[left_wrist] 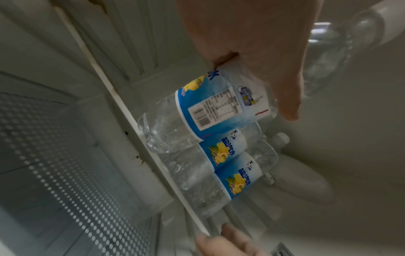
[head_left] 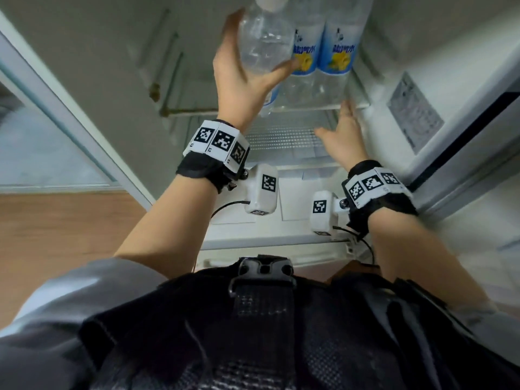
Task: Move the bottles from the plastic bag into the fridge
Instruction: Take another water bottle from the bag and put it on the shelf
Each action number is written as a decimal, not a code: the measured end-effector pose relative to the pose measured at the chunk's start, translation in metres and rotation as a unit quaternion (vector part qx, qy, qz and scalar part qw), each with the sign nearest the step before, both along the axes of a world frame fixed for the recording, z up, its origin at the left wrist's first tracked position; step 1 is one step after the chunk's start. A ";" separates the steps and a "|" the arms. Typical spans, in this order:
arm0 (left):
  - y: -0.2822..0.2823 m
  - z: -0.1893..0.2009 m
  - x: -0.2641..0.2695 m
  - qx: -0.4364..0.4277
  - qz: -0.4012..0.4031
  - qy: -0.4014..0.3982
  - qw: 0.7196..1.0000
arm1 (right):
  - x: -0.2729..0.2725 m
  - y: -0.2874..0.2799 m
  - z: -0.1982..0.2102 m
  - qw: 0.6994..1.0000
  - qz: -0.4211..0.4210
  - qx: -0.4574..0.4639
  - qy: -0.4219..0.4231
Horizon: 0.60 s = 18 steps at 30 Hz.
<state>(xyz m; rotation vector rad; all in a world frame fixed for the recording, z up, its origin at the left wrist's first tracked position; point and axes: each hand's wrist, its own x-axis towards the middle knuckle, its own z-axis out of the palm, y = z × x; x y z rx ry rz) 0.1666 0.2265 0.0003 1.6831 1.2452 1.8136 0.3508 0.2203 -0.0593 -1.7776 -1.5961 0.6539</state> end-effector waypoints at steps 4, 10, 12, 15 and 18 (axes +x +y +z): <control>0.029 -0.003 -0.006 -0.019 -0.008 -0.002 1.000 | -0.002 0.015 -0.008 1.000 0.007 -0.024 -0.010; 0.061 0.010 -0.007 -0.036 -0.033 0.018 0.999 | -0.006 0.026 -0.016 0.999 -0.004 -0.030 -0.030; 0.073 0.013 -0.006 -0.049 -0.039 -0.007 0.998 | -0.007 0.027 -0.017 0.999 -0.019 -0.013 -0.039; 0.089 0.010 -0.003 -0.092 -0.032 -0.079 0.992 | -0.006 0.028 -0.019 0.999 -0.032 0.006 -0.041; 0.100 0.008 -0.003 -0.120 -0.045 -0.100 0.987 | -0.004 0.027 -0.021 0.998 -0.030 0.008 -0.054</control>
